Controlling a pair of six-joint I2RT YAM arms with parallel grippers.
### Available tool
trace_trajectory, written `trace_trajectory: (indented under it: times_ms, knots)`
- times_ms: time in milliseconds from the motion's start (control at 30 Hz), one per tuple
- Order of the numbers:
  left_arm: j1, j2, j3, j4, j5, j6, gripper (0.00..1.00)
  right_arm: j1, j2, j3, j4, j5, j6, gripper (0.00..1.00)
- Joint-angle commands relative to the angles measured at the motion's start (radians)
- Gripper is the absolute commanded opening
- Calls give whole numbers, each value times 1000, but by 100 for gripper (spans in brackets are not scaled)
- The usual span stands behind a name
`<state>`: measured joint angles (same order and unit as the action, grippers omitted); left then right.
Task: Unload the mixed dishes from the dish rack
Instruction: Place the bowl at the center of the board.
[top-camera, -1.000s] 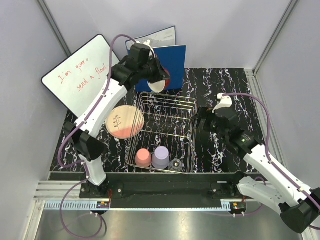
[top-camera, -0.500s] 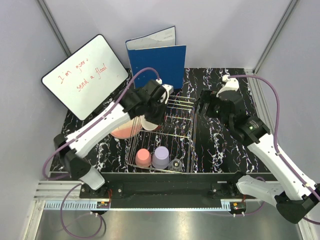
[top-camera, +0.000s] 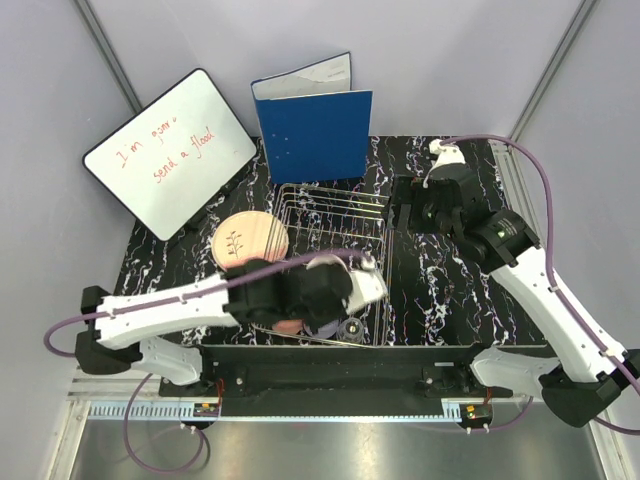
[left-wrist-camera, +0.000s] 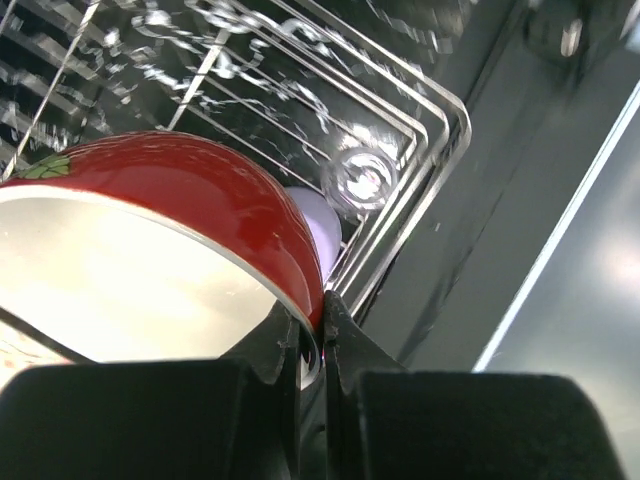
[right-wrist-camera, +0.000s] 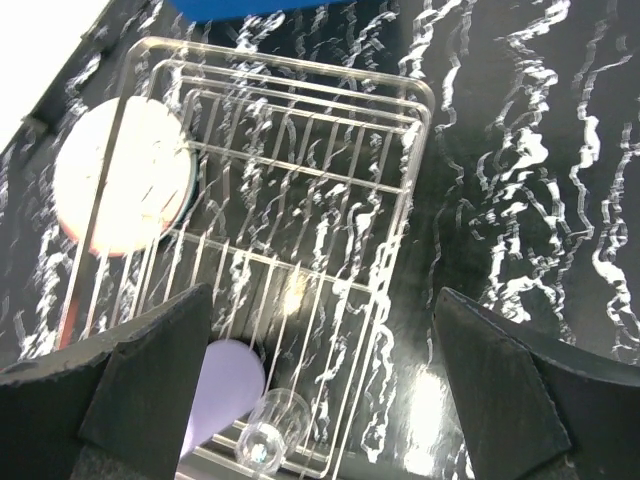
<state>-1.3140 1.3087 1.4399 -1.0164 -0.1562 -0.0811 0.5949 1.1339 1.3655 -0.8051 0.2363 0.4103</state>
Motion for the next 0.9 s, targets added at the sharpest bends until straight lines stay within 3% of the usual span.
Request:
trace_trajectory:
  times_ms: [0, 100, 300, 433, 867]
  knots:
    - [-180, 73, -30, 53, -235, 165, 0, -18, 29, 107, -91, -127, -28, 100]
    - [-243, 122, -61, 42, -301, 198, 0, -24, 44, 150, -147, -193, -39, 100]
    - [-274, 103, -127, 68, -301, 254, 0, -24, 55, 162, -233, -370, -47, 100]
    - [-272, 74, -148, 70, -344, 308, 0, -24, 29, 116, -267, -364, -45, 100]
    - [-229, 145, 45, 65, -344, 472, 0, -23, 4, 153, -319, -456, -27, 100]
